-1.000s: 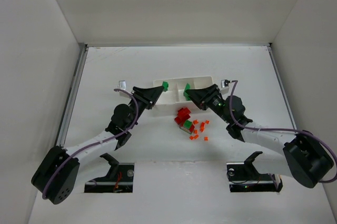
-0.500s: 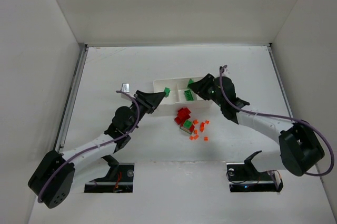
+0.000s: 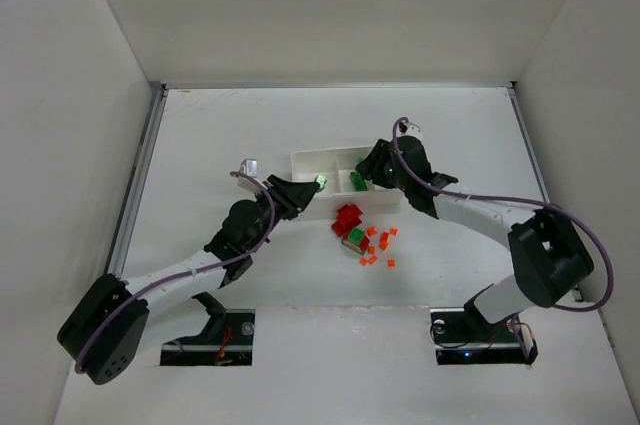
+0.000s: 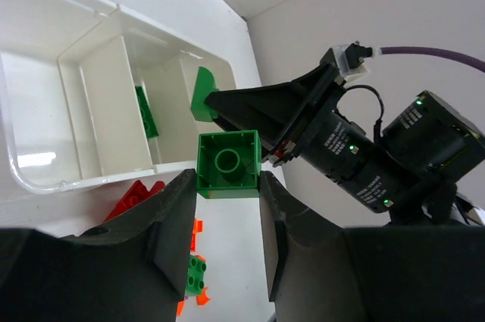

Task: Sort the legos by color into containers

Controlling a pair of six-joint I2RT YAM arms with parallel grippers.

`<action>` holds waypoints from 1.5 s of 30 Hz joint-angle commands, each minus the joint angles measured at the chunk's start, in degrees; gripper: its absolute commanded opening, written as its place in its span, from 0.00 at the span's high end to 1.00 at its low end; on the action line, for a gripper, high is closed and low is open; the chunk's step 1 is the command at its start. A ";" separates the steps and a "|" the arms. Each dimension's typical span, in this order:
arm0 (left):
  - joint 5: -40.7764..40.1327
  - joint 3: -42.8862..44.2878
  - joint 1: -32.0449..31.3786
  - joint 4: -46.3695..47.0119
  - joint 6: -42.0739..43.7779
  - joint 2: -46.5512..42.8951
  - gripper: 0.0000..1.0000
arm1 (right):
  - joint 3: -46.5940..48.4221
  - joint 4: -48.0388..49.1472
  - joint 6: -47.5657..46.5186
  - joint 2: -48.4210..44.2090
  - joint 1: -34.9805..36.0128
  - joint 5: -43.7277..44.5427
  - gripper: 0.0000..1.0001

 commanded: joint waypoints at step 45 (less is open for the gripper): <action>-9.51 37.85 -8.09 -30.03 20.59 25.78 0.51 | -19.59 -5.03 -15.77 -30.19 24.54 3.83 0.20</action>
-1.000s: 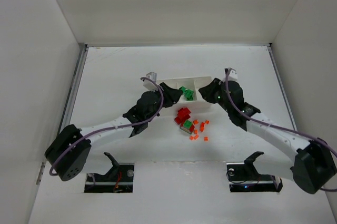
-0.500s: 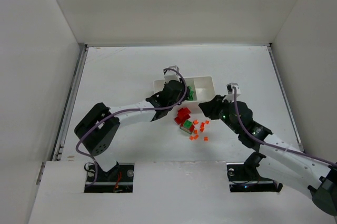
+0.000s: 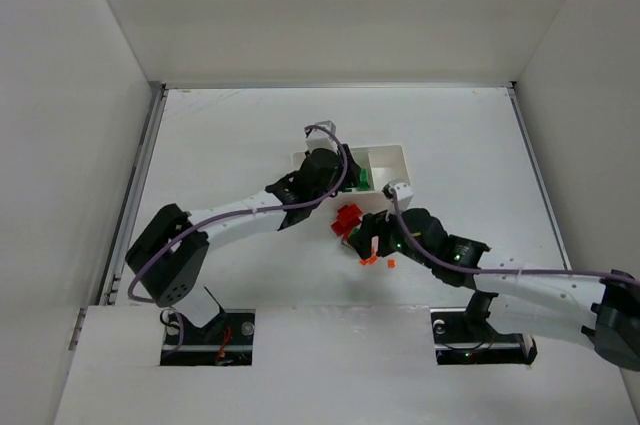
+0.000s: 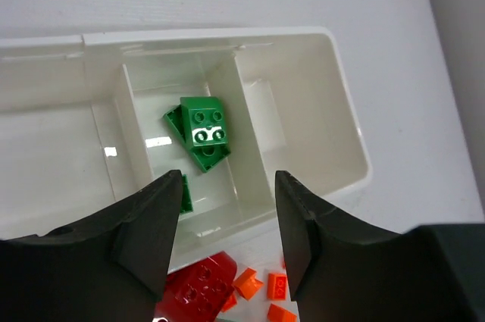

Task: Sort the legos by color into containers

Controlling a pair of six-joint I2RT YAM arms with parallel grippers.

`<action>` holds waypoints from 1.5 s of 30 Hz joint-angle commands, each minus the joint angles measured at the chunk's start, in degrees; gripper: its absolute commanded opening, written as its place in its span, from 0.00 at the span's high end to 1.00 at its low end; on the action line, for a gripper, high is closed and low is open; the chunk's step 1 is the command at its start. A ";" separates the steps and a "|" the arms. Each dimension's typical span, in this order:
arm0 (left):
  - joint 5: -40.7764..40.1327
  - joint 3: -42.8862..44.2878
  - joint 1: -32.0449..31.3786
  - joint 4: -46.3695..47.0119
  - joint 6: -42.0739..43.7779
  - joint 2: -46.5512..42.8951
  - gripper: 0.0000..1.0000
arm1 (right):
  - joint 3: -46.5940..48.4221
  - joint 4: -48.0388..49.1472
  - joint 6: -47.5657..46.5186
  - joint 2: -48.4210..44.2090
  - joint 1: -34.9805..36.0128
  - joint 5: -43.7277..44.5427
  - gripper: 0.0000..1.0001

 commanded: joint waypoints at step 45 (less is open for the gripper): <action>12.67 -31.03 12.79 -9.13 -8.42 -44.24 0.54 | 15.85 -9.03 -9.03 27.96 1.36 2.73 0.48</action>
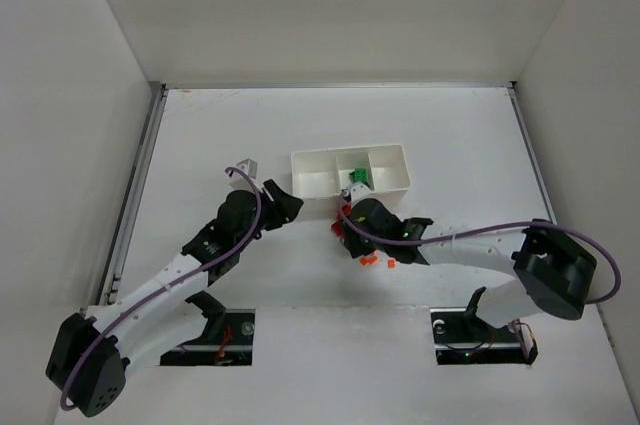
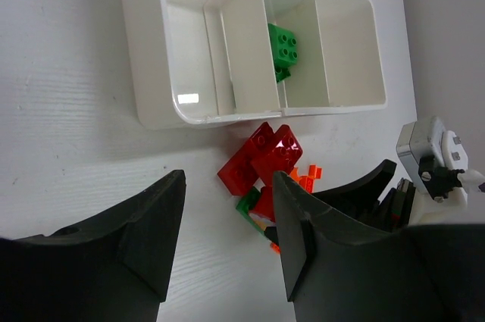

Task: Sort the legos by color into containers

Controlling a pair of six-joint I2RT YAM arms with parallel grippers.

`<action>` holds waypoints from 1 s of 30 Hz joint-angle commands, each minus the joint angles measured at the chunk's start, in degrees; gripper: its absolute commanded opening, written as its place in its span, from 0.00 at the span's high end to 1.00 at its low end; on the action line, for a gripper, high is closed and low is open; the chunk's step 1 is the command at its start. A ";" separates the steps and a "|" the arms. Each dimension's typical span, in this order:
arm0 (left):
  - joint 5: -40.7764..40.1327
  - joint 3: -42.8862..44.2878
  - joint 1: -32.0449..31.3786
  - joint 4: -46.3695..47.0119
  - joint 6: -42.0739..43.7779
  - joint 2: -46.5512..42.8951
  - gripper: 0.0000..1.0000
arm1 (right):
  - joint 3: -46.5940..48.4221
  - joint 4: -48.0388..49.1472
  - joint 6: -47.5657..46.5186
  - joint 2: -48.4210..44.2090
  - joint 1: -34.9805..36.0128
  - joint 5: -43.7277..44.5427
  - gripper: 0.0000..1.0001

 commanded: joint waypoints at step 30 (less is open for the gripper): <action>-5.11 -3.38 -11.16 20.75 -6.60 -1.71 0.69 | -2.21 26.14 28.12 -13.40 -9.47 -11.85 0.84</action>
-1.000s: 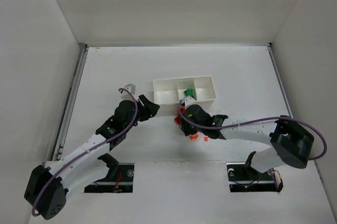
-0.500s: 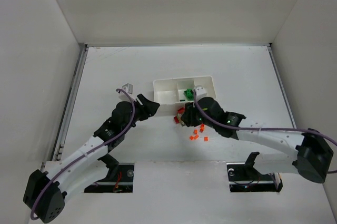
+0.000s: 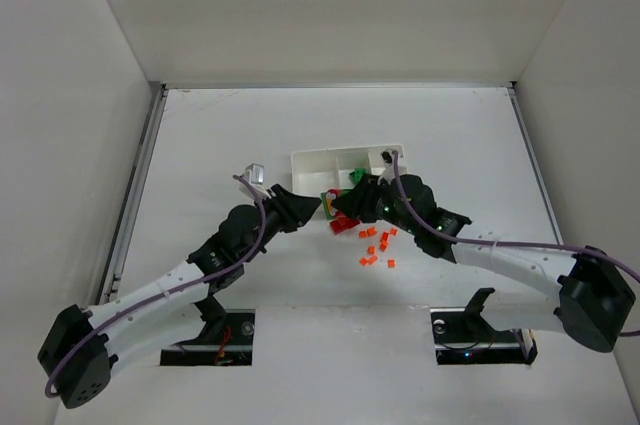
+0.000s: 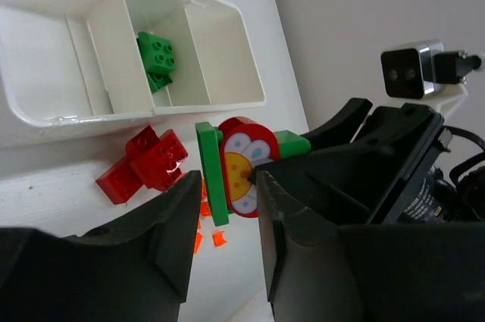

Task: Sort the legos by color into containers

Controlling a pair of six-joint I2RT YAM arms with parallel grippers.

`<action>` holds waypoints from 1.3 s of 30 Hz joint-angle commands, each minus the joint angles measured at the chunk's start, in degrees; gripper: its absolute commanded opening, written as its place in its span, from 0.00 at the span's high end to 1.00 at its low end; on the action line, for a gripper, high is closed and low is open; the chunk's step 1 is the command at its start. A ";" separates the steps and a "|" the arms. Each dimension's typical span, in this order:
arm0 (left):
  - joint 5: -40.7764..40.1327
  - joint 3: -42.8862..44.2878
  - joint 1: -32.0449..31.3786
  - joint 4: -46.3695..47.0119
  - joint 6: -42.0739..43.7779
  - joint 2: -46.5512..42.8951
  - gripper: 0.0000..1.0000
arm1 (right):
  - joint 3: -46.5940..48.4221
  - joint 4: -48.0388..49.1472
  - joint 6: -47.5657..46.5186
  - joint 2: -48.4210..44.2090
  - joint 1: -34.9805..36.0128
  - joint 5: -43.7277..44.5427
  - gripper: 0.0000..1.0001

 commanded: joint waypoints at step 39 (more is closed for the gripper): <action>-18.25 5.49 -13.56 13.20 14.89 13.04 0.72 | -4.18 16.79 19.51 -0.18 -3.23 -4.24 0.87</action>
